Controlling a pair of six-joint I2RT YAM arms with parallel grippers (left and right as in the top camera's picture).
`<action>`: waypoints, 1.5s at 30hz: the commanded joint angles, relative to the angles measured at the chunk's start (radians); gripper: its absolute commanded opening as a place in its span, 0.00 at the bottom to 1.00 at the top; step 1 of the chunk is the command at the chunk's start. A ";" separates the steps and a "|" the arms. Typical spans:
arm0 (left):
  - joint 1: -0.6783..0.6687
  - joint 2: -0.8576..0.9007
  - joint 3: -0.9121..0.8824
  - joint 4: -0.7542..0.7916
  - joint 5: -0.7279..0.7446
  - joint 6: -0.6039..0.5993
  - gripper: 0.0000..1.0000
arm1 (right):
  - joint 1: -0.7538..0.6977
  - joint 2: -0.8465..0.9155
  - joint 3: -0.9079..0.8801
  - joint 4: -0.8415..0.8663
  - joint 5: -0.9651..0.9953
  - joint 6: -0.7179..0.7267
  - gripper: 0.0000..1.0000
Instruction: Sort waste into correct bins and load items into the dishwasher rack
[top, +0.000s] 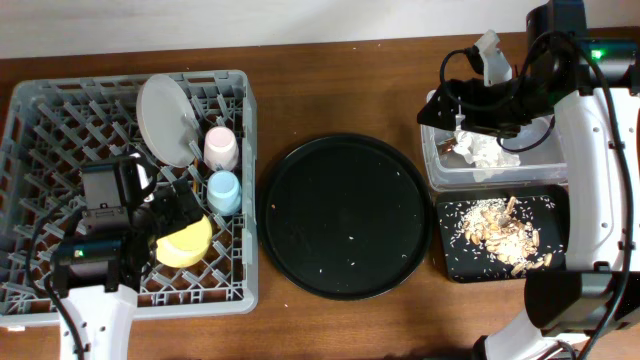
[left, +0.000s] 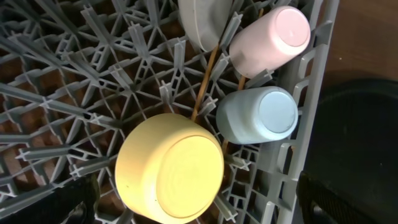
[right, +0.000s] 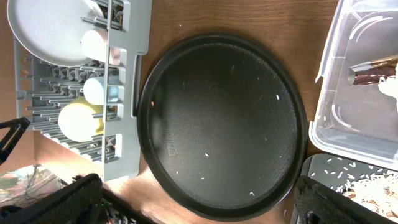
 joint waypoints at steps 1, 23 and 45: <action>-0.002 -0.004 0.014 -0.002 0.032 -0.005 0.99 | -0.004 -0.020 0.013 0.000 -0.002 -0.001 0.99; -0.002 -0.004 0.014 -0.002 0.032 -0.005 0.99 | 0.106 -1.649 -1.247 1.192 0.286 -0.243 0.99; -0.002 -0.004 0.014 -0.002 0.032 -0.005 0.99 | 0.108 -1.788 -2.014 1.440 0.504 0.095 0.99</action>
